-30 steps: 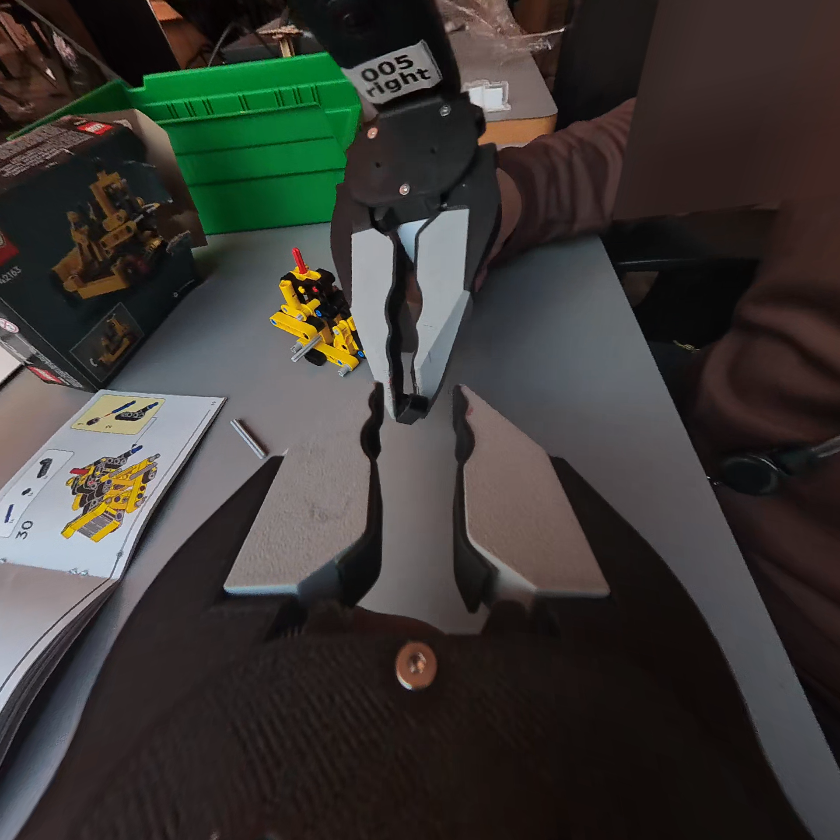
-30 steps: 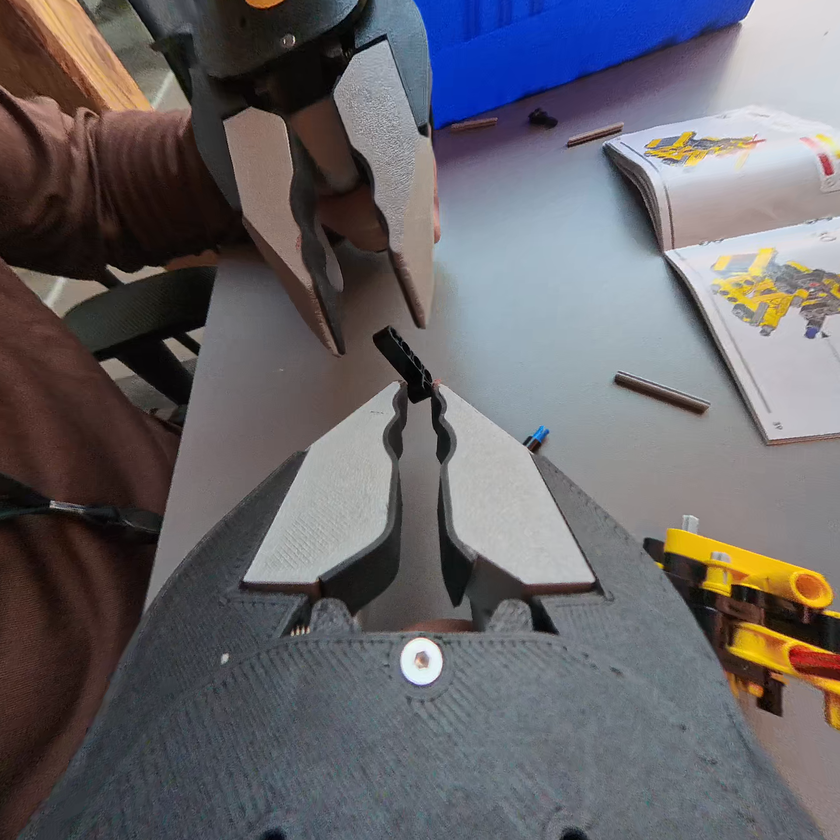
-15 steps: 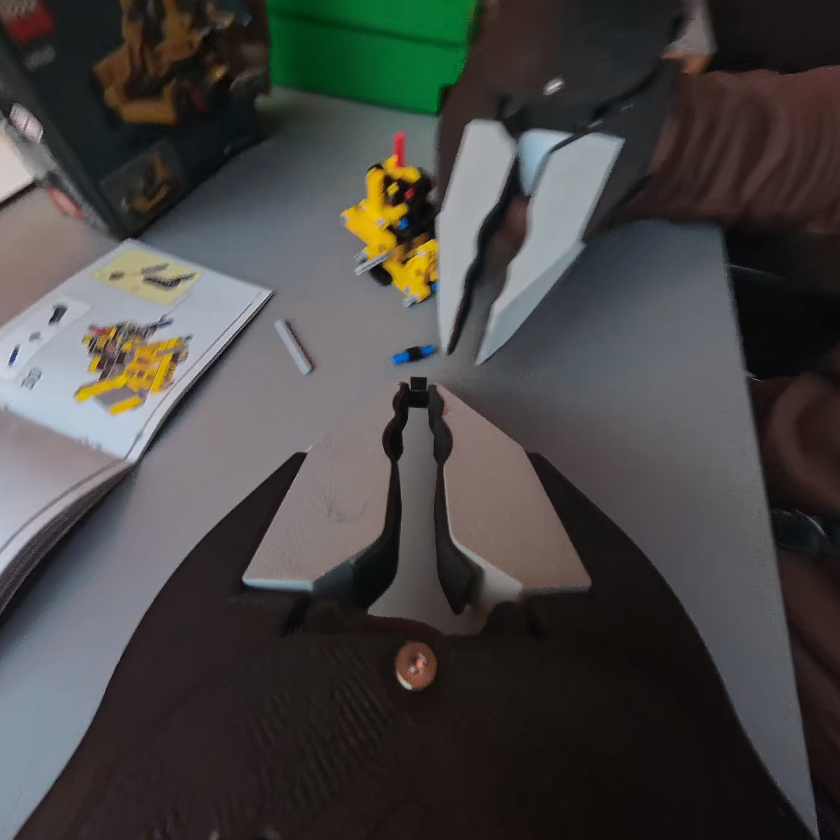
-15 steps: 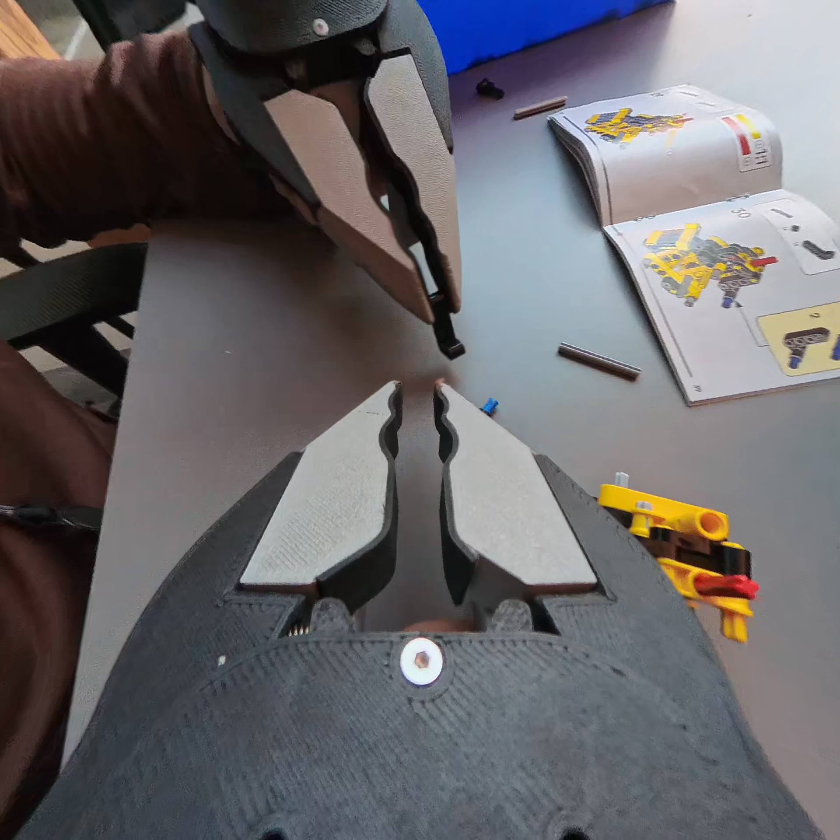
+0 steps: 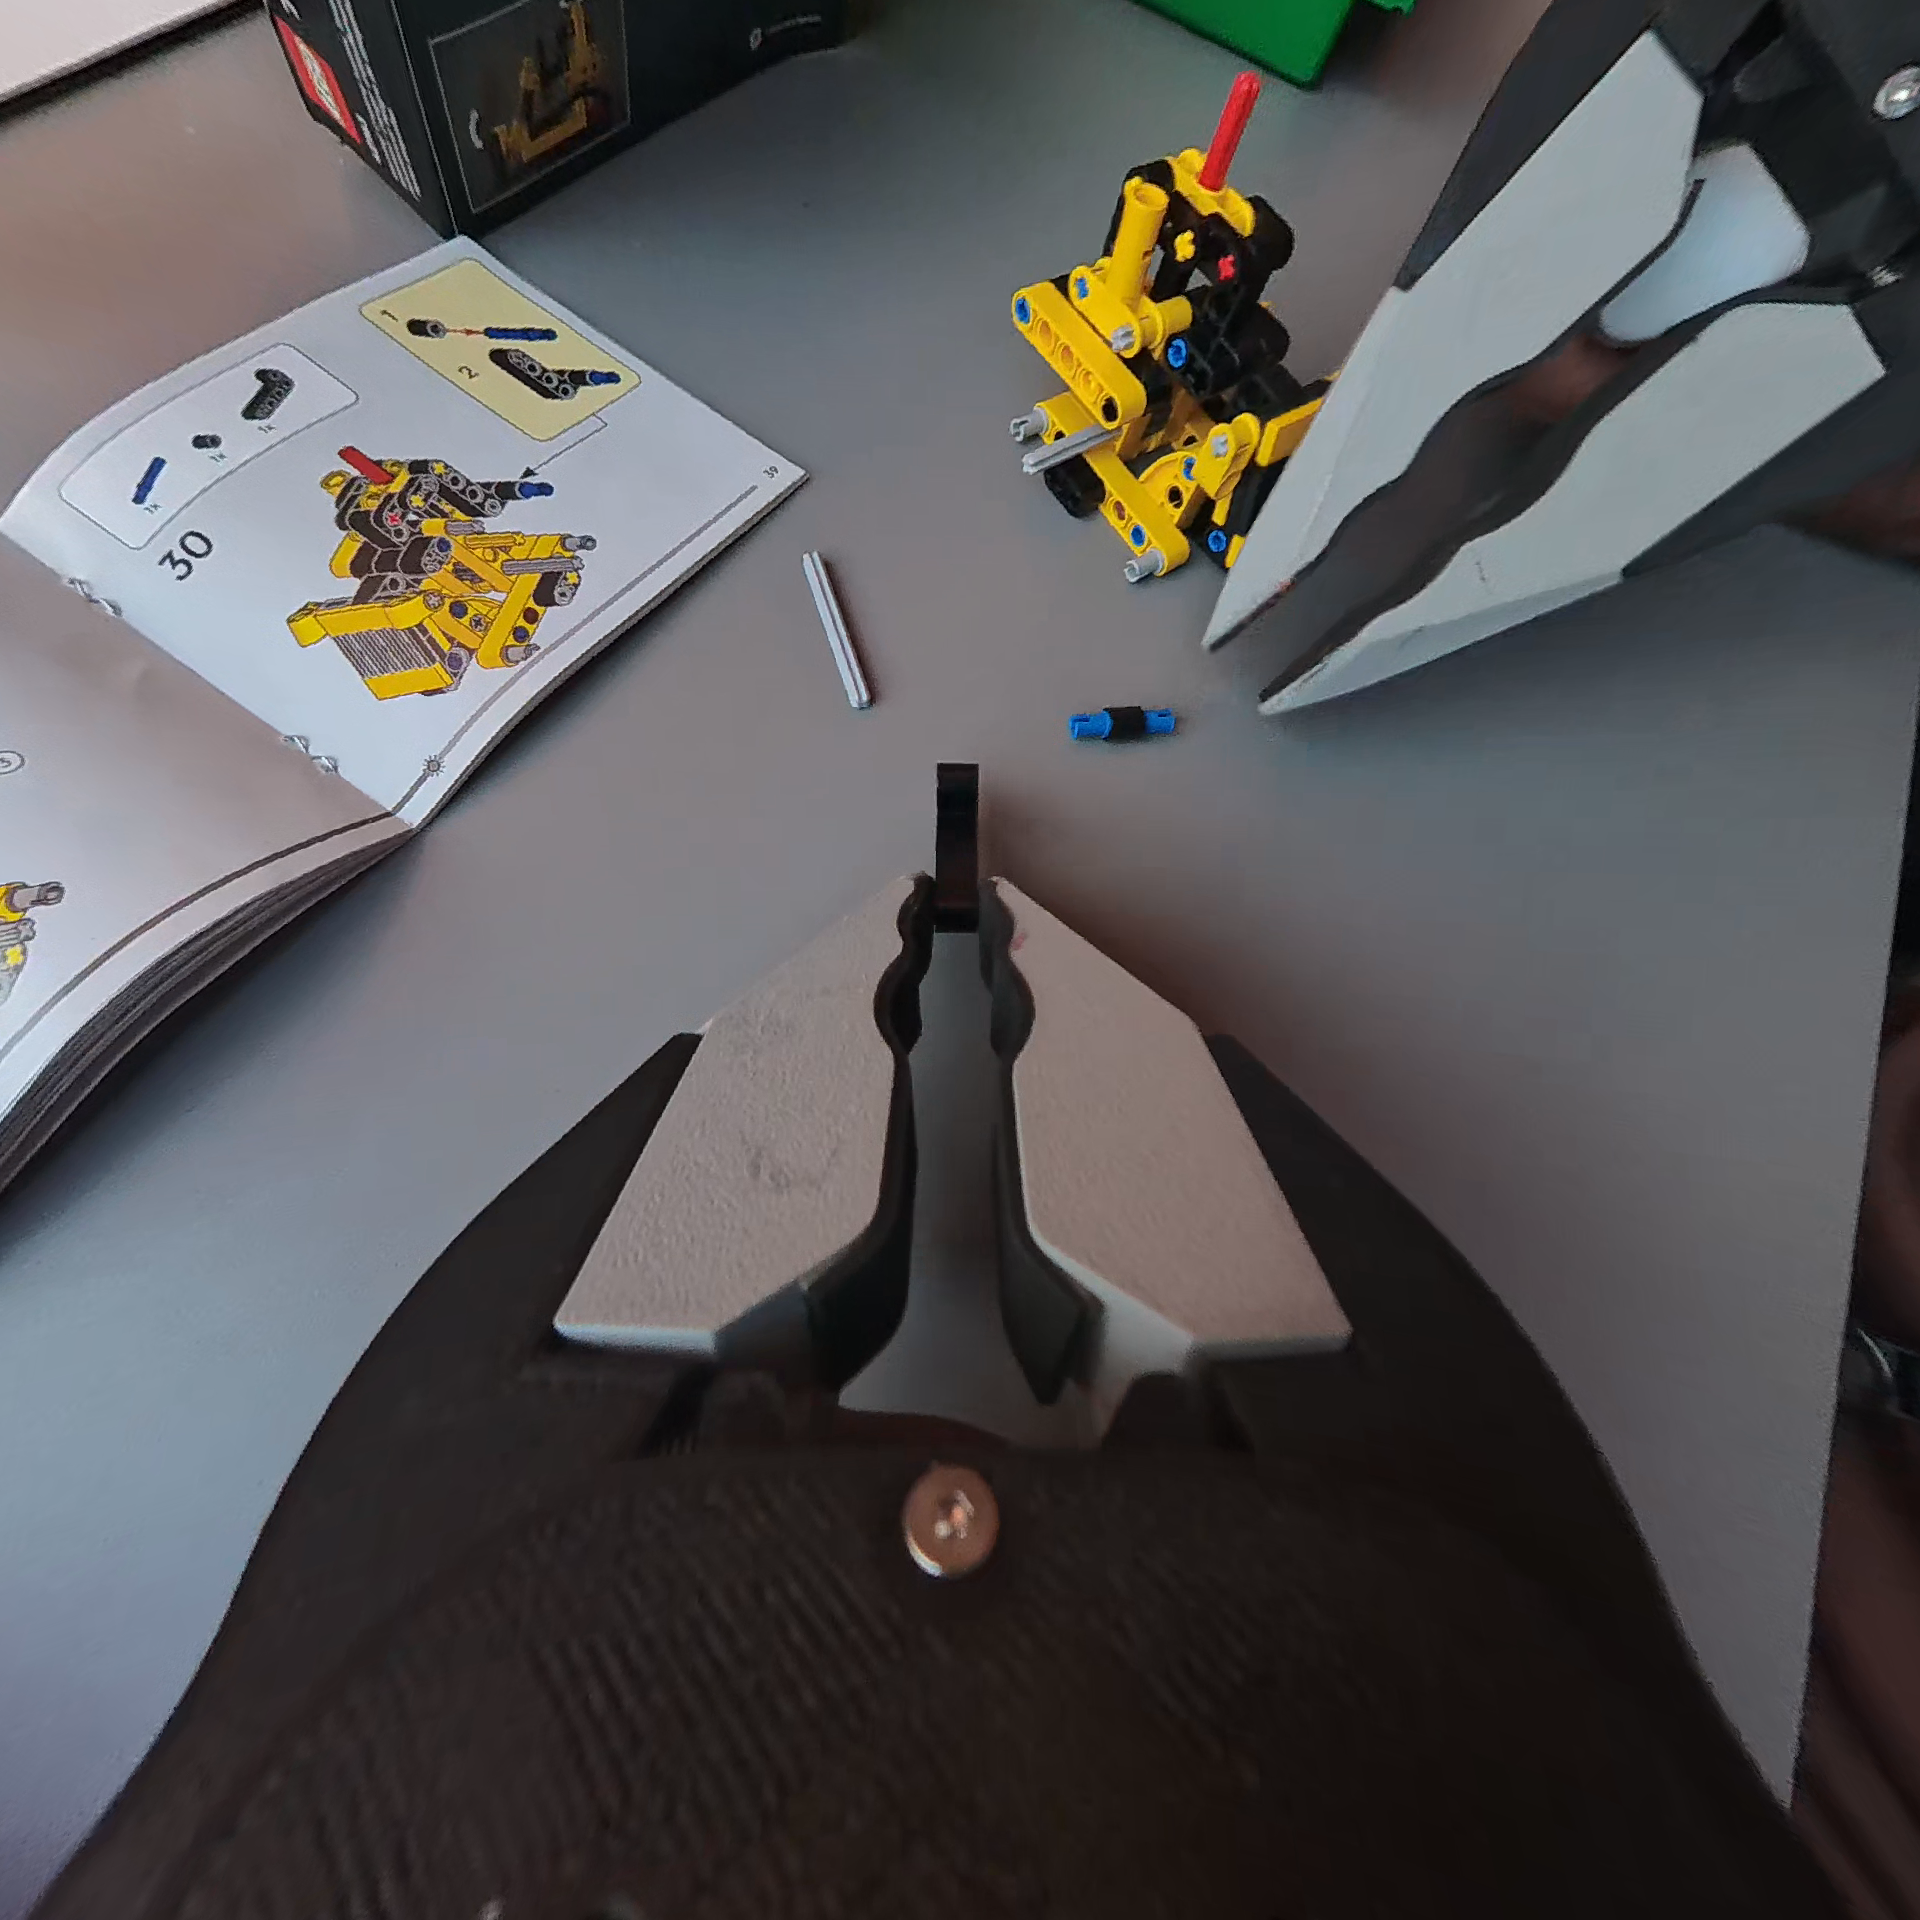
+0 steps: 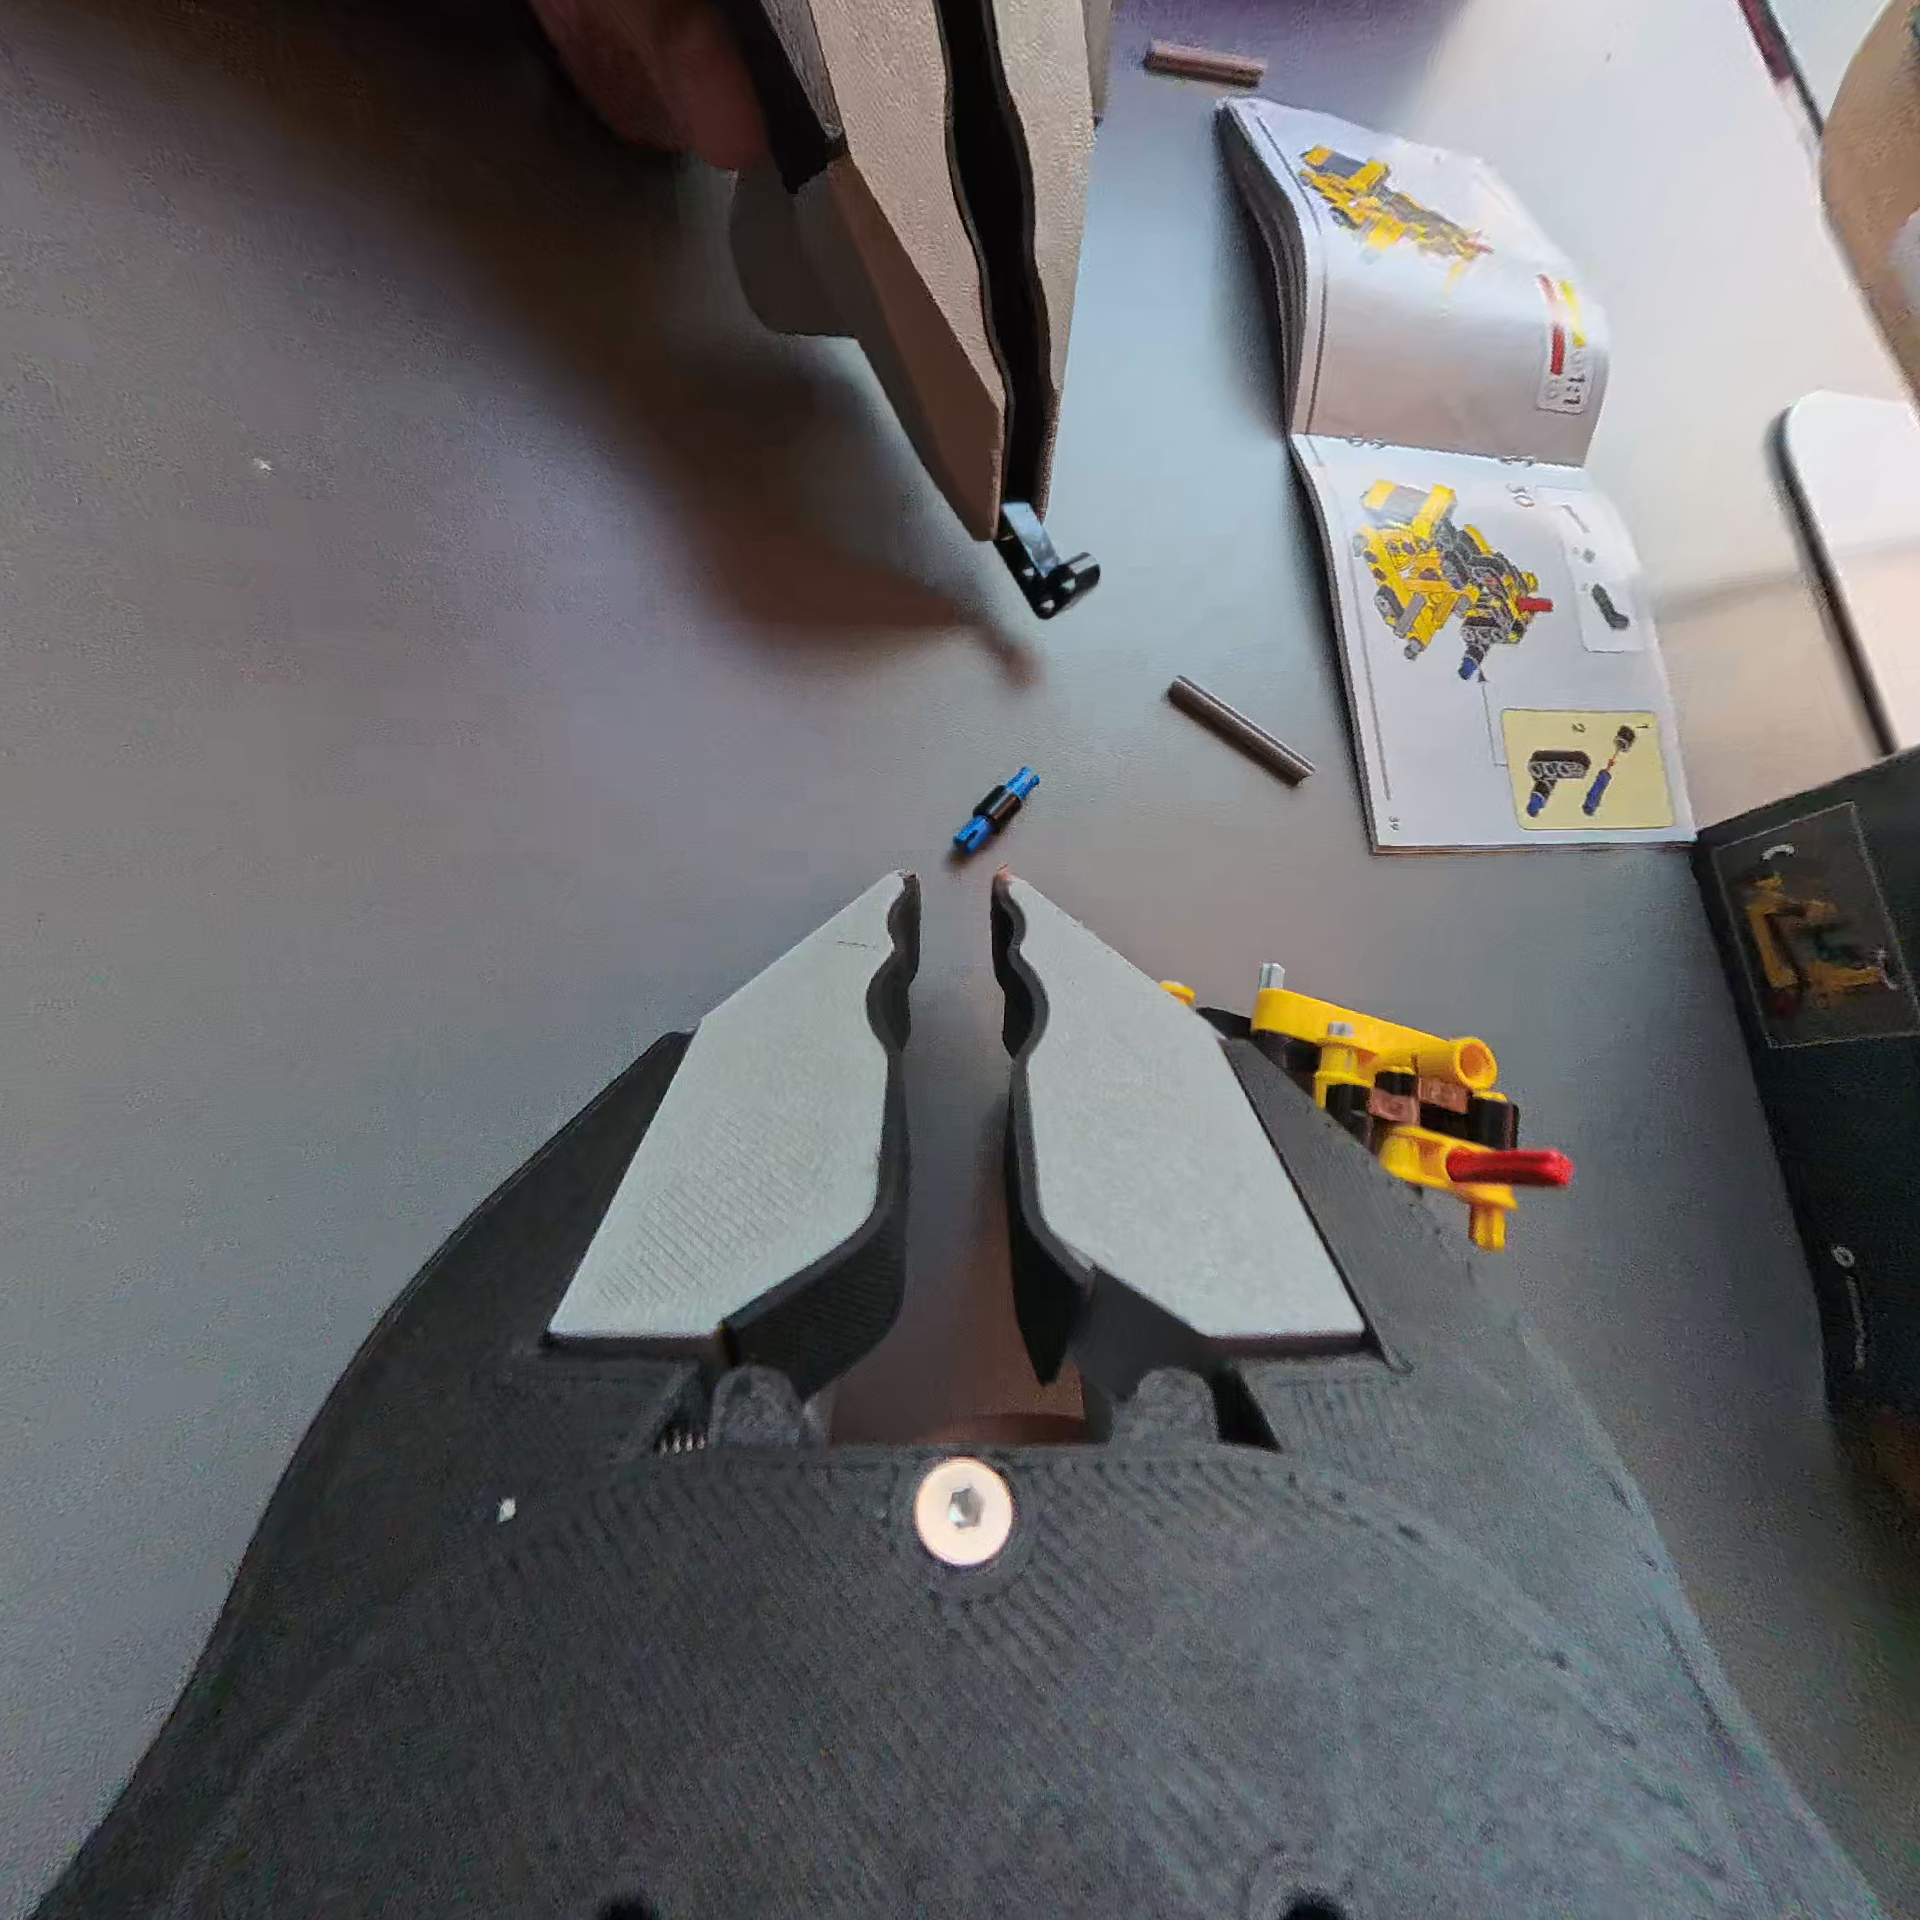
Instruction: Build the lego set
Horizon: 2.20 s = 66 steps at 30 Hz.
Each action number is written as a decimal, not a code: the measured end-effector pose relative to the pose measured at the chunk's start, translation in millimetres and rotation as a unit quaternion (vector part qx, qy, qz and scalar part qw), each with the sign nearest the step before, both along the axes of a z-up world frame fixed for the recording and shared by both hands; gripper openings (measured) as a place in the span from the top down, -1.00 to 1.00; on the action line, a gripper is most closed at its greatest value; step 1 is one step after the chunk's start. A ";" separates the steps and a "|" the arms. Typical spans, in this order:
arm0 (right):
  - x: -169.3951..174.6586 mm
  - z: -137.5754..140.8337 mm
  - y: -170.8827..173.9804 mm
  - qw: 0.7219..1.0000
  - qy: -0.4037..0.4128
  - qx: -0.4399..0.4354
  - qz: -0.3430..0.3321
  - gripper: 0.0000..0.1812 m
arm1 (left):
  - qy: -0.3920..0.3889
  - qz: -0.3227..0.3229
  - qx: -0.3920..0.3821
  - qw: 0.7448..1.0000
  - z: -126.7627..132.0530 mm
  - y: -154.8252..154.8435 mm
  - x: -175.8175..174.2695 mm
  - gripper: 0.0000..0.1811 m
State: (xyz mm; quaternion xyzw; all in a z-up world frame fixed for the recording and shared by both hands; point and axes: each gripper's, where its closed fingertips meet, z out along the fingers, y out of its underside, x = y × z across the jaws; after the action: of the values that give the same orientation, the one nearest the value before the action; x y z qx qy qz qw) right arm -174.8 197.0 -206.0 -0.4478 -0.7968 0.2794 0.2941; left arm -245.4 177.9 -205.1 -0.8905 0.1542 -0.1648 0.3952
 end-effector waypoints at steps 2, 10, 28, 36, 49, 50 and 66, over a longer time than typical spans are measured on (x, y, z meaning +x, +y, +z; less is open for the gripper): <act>3.5 0.0 8.0 1.000 -0.003 -0.011 -0.003 0.88 | -0.012 -0.002 0.000 1.000 3.6 -1.5 -0.4 0.94; -1.3 18.1 16.6 0.998 0.044 -0.030 -0.019 0.82 | -0.039 -0.017 -0.002 0.999 15.0 -8.9 0.0 0.94; -34.3 14.2 -34.8 0.977 0.151 0.150 0.027 0.85 | -0.148 -0.093 -0.027 0.984 29.1 -24.7 39.8 0.94; -38.1 6.3 -30.4 0.983 0.123 0.134 0.010 0.87 | -0.127 -0.069 -0.023 0.989 24.1 -19.1 30.9 0.94; -35.3 -0.4 -30.5 0.991 0.085 0.098 0.016 0.96 | -0.113 -0.048 -0.046 0.991 10.3 -14.1 32.2 0.93; -35.4 -2.7 -30.5 0.991 0.080 0.105 0.017 0.95 | -0.117 -0.051 -0.044 0.991 12.0 -14.3 34.4 0.91; -36.7 2.0 -21.4 0.989 0.095 0.109 -0.005 0.91 | -0.042 0.023 0.025 0.999 37.8 -17.0 -35.1 0.74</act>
State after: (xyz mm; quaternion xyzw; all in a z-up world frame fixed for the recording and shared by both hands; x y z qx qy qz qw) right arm -211.4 175.6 -204.0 -0.3882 -0.7888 0.2309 0.4168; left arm -280.5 160.9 -167.4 -0.8758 0.1216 -0.1889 0.4272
